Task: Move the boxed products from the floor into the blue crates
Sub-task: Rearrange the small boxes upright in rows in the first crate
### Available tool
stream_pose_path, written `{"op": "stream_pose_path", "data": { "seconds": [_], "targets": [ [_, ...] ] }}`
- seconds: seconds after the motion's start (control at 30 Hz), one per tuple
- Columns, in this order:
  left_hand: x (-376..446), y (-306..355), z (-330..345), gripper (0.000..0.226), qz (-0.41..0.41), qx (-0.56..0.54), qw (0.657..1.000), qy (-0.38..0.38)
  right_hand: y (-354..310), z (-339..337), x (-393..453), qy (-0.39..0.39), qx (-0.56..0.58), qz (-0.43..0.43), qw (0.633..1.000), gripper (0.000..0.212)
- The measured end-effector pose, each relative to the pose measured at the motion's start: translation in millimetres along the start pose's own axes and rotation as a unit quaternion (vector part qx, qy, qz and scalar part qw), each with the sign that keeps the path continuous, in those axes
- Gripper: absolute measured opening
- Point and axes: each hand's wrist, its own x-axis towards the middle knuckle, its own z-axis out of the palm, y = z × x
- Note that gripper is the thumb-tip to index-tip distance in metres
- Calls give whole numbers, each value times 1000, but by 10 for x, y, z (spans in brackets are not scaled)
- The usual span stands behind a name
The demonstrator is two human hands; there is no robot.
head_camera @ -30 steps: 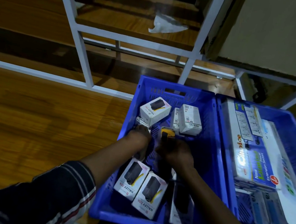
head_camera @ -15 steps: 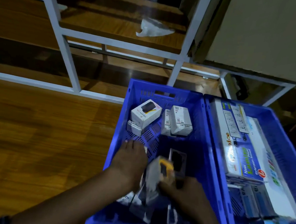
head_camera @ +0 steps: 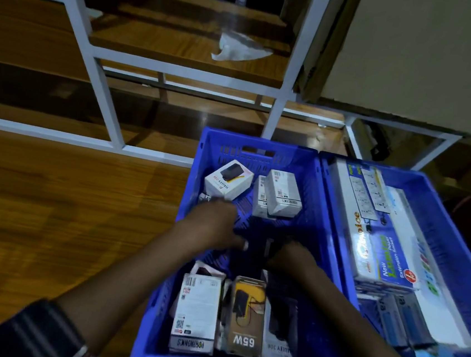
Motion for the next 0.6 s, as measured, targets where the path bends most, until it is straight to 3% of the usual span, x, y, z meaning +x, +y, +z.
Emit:
{"op": "stream_pose_path", "data": {
  "seconds": [0.1, 0.17, 0.3, 0.47, 0.6],
  "targets": [
    [578, -84, 4, 96, -25, -13, 993, 110, -28, 58, 123, -54, 3, 11, 998, 72],
    [881, -177, -12, 85, -29, -18, 990, 137, -26, 113, 141, -53, 12, 25, 998, 72],
    [1177, -326, -37, 67, -35, -81, 992, 92, 26, 217, 136, -6, 43, 22, 999, 61],
    [1355, -357, 124, 82, -53, -52, 991, 110, 62, 209, 197, 29, 137, 56, 989, 47],
    [1399, -332, 129, 82, -75, -38, 992, 89, 74, 178, 230, 118, 201, 25, 972, 40]
  ]
}}
